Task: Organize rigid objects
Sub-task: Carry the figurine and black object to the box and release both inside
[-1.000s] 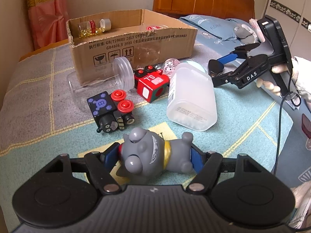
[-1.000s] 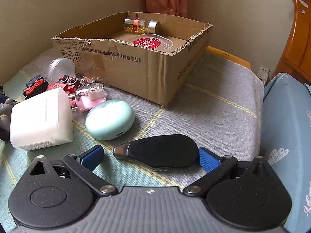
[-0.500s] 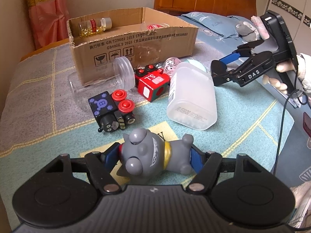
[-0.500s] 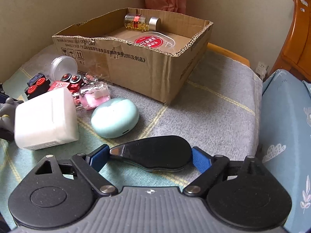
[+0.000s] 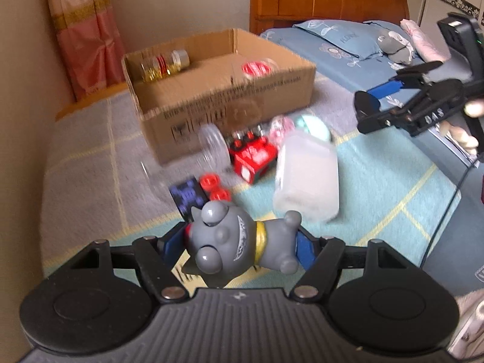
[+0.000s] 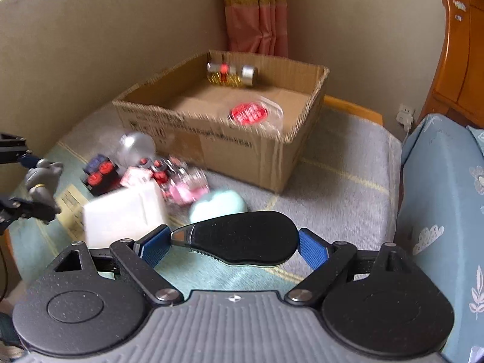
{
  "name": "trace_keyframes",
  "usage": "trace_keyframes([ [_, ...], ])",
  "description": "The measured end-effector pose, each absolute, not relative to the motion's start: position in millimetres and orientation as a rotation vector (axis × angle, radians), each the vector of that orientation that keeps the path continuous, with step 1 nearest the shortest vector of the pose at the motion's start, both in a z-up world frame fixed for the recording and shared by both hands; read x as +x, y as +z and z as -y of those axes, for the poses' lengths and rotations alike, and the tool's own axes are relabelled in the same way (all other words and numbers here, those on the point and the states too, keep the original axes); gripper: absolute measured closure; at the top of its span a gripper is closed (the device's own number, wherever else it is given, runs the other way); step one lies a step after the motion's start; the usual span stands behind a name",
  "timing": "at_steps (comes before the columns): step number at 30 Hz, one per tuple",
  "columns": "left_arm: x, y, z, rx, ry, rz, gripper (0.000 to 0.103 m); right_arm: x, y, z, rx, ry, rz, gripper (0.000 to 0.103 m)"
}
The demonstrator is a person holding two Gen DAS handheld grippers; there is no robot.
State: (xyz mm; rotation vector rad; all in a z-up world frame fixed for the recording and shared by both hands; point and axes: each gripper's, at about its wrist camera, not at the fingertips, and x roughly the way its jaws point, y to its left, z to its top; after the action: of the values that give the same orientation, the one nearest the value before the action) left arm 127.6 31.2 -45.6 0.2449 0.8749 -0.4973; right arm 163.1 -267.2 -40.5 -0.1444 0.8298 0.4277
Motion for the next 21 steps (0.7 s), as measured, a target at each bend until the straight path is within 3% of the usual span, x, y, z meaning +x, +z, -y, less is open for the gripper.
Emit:
trace_keyframes([
  [11,195.6,14.8,-11.4,0.284,-0.473,-0.749,0.031,165.6,9.8,250.0,-0.157,0.465,-0.725,0.010],
  [21,265.0,16.3,7.1,0.270,-0.442,-0.731,0.030,187.6,24.8,239.1,-0.165,0.453,-0.694,0.010],
])
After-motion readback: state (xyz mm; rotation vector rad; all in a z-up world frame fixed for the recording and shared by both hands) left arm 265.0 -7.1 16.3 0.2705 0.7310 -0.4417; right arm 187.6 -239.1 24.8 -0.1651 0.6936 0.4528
